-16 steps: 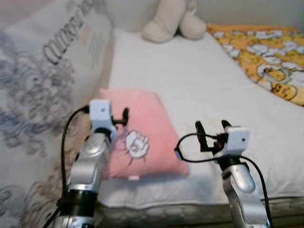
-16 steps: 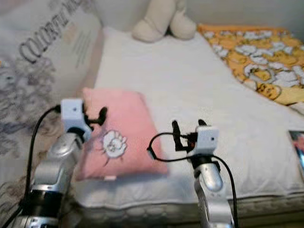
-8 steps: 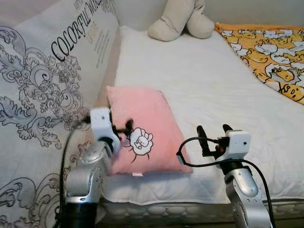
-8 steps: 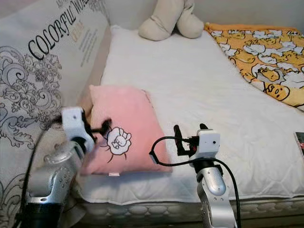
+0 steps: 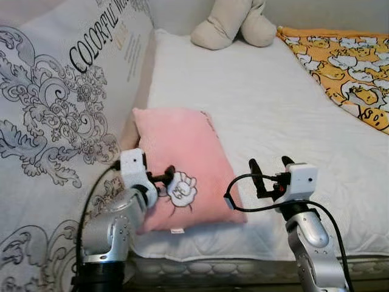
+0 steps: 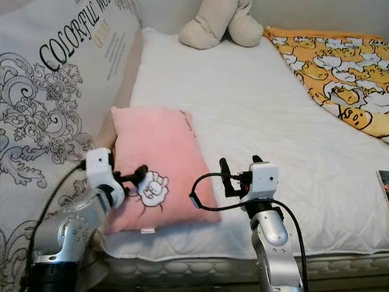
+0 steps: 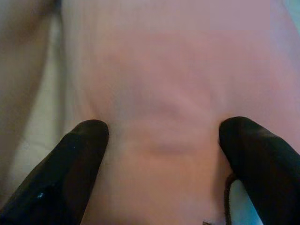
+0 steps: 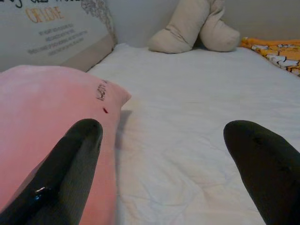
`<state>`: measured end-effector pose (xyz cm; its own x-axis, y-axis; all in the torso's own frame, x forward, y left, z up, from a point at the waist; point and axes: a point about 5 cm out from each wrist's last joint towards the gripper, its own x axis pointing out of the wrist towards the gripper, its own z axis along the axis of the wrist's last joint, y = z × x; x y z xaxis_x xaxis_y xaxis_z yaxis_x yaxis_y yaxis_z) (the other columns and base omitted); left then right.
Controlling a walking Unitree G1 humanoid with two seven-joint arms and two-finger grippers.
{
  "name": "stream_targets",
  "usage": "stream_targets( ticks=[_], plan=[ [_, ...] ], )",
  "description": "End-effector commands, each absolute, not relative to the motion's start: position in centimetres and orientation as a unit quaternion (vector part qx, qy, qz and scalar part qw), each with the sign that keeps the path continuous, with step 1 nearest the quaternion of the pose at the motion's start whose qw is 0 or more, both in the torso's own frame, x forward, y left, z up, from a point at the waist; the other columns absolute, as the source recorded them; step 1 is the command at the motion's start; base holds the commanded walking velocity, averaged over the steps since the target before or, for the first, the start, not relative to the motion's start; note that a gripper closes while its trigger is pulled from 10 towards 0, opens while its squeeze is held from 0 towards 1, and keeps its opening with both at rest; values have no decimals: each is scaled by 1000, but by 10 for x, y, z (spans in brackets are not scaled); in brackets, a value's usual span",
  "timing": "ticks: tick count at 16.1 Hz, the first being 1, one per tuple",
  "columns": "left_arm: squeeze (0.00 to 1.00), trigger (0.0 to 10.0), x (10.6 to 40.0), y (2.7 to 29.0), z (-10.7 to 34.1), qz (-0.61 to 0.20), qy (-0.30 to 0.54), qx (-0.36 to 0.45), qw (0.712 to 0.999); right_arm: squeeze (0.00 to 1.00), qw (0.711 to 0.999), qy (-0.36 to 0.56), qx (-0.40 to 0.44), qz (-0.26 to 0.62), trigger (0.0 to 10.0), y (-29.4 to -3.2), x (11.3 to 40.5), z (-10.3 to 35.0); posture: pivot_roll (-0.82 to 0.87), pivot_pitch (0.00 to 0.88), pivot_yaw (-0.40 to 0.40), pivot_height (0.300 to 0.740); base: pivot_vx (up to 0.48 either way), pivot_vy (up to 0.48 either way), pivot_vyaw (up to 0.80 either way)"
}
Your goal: Clean up the room
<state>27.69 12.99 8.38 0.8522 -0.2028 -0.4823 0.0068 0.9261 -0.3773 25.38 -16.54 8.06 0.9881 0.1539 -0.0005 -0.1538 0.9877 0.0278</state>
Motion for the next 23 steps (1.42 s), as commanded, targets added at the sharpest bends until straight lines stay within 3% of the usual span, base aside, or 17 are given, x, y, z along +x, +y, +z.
stream_targets(
  ticks=[1, 6, 11, 18, 23],
  plan=[
    [0, 0, 274, 128, 74, -56, 294, -202, 933, 0, 997, 5, 12, 78, 10000, -167, 256, 81, -25, 0, -8, 727, 0, 0, 0],
    [0, 0, 283, 129, 69, -53, 282, -212, 934, 0, 998, -2, 11, 69, 10000, -168, 259, 83, -25, 0, -12, 727, 0, 0, 0],
    [0, 0, 292, 126, 74, -41, 258, -307, 915, 0, 998, -1, 13, 69, 10000, -165, 261, 83, -23, 0, -9, 727, 0, 0, 0],
    [0, 0, 298, 124, 82, -74, 239, -277, 928, 0, 997, 1, 18, 76, 10000, -164, 262, 82, -23, 0, -10, 727, 0, 0, 0],
    [0, 0, 309, 139, 101, -68, 198, -254, 944, 0, 986, 48, 26, 158, 10000, -160, 254, 68, -18, 0, -15, 727, 0, 0, 0]
  ],
)
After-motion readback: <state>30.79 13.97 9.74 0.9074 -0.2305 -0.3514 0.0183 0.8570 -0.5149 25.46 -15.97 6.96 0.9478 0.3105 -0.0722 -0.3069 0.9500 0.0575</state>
